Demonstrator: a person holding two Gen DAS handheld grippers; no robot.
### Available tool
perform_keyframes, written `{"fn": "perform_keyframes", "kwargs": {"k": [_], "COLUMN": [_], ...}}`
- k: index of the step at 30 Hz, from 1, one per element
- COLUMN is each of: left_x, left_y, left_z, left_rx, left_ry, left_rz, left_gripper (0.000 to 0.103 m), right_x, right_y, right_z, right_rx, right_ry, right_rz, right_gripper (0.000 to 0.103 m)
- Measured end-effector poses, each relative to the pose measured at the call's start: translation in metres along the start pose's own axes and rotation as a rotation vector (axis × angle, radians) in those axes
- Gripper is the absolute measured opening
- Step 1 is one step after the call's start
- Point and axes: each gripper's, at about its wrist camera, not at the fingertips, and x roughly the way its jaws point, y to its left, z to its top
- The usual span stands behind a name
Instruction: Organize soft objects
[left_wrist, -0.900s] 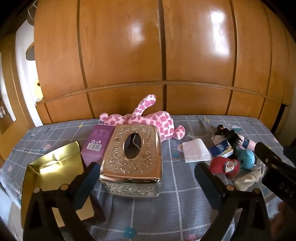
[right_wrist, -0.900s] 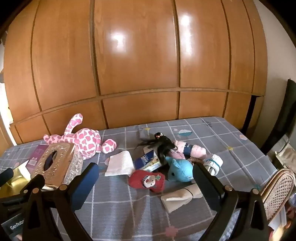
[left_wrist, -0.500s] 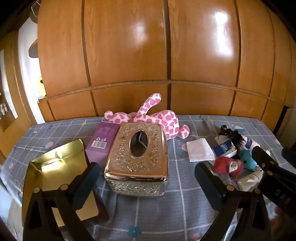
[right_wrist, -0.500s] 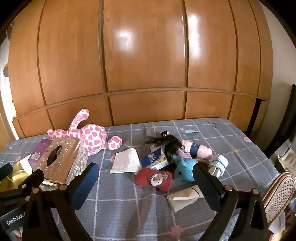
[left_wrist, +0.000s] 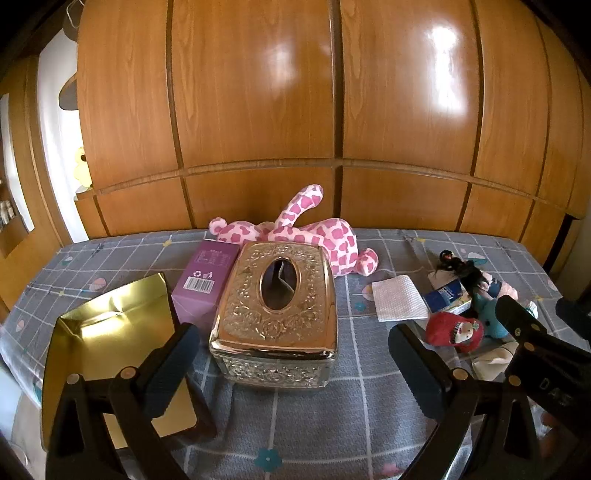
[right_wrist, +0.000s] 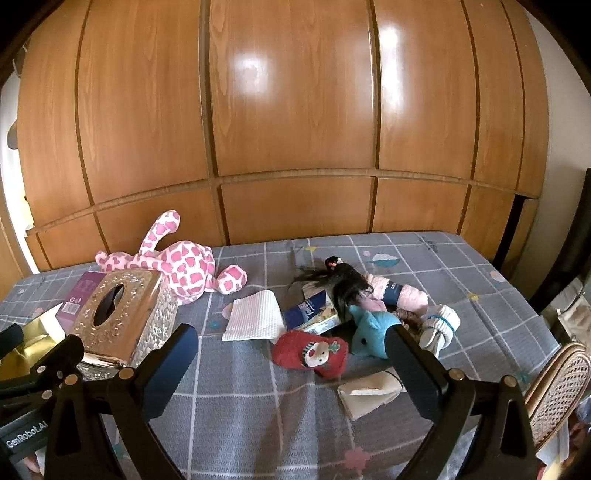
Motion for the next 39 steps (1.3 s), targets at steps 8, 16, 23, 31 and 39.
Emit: {"fn": "perform_keyframes", "kwargs": {"k": [8, 16, 23, 31, 39], "left_x": [-0.001, -0.001, -0.005, -0.004, -0.001], "left_y": [0.000, -0.002, -0.009, -0.017, -0.027], "left_z": [0.000, -0.002, -0.003, -0.005, -0.009], "left_rx": [-0.004, 0.007, 0.043, 0.070, 0.099], "left_ry": [-0.002, 0.000, -0.021, -0.010, -0.002], "left_rz": [0.002, 0.000, 0.000, -0.013, -0.024], "left_gripper": [0.102, 0.102, 0.103, 0.103, 0.103], "right_x": [0.001, 0.004, 0.007, 0.010, 0.013], "right_y": [0.001, -0.001, -0.012, -0.031, -0.048], "right_z": [0.001, 0.001, 0.000, 0.001, 0.001], "right_rx": [-0.005, -0.005, 0.014, 0.040, 0.064], "right_ry": [0.000, 0.008, 0.015, 0.020, 0.024], "right_rz": [0.000, -0.009, -0.028, -0.056, -0.082], "right_gripper": [0.103, 0.103, 0.103, 0.103, 0.103]}}
